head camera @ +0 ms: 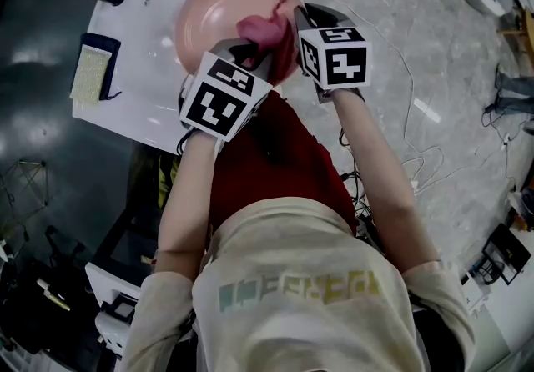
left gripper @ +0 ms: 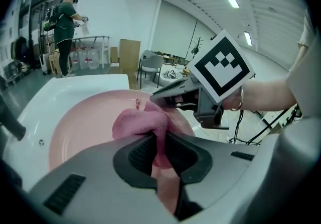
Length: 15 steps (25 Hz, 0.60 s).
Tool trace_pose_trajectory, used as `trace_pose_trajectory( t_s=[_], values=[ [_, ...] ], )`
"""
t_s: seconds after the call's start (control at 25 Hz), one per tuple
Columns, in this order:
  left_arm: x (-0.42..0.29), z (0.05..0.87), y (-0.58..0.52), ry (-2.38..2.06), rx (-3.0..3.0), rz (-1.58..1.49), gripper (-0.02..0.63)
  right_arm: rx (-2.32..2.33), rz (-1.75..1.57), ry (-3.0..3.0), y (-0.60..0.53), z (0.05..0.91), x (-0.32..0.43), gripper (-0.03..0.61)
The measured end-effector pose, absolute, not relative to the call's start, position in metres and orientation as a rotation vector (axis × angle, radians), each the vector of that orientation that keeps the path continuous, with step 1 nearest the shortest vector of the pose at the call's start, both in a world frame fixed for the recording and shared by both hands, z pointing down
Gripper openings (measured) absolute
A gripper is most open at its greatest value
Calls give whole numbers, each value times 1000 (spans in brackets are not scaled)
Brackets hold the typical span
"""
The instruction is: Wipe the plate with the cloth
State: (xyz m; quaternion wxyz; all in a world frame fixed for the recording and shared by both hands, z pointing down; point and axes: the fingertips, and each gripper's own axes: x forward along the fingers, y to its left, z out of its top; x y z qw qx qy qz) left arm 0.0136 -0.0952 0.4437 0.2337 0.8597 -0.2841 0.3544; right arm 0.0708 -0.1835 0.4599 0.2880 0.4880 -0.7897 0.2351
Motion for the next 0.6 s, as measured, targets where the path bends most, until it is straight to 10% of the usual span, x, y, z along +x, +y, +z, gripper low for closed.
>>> trace_pose_trajectory(
  t_s=[0.6],
  values=[
    [-41, 445, -69, -786, 2323, 1076, 60, 1323, 591, -2078, -182, 459, 71, 60]
  ],
)
